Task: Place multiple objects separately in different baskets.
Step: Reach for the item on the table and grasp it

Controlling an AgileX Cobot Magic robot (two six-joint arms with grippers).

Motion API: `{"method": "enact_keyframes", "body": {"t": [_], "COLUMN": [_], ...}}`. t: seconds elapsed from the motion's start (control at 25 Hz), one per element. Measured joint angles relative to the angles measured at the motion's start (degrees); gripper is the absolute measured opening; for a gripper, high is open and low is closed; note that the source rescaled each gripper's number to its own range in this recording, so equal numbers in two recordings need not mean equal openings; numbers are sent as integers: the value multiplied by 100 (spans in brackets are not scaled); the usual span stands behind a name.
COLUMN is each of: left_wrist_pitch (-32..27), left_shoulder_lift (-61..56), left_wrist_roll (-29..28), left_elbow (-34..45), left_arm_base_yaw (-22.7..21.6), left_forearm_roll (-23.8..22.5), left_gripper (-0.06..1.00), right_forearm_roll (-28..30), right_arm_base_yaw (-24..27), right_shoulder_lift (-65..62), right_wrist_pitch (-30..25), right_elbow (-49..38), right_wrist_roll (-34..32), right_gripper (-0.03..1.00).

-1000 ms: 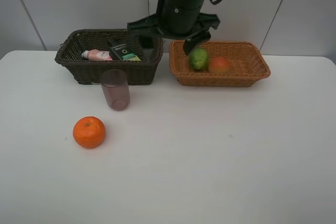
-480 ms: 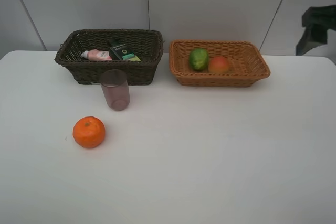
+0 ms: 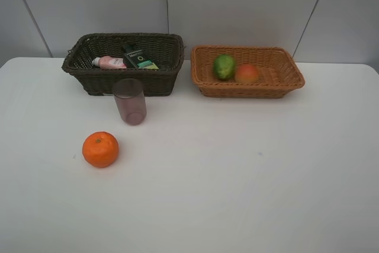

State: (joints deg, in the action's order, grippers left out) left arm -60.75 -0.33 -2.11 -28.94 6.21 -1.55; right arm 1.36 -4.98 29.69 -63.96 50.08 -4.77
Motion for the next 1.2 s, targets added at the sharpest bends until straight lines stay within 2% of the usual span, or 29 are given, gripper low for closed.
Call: {"method": "enact_keyframes", "body": {"t": [0.08,0.4,0.56,0.76,1.08,1.2], "left_wrist_pitch": [0,0,0,0,0,0], "left_shoulder_lift": [0,0,0,0,0,0], "left_wrist_roll": [0,0,0,0,0,0], "left_elbow": [0,0,0,0,0,0], "left_arm_base_yaw": [0,0,0,0,0,0], "left_forearm_roll": [0,0,0,0,0,0], "left_gripper": [100,100,100,100,100,100], "right_forearm_roll": [-136,-85,3,15,21,21], "right_arm_base_yaw": [0,0,0,-18,-18,130], "right_shoulder_lift": [-408,-2137,-2938,-2987,-2993,-2993], "right_wrist_pitch": [-8,32,381,394,330,330], "right_elbow": [-116,-945,-1594,-1963,-2000,-2000], "right_wrist_roll": [64,121,121,132,137,137], "right_gripper": [73,73,73,73,73,73]}}
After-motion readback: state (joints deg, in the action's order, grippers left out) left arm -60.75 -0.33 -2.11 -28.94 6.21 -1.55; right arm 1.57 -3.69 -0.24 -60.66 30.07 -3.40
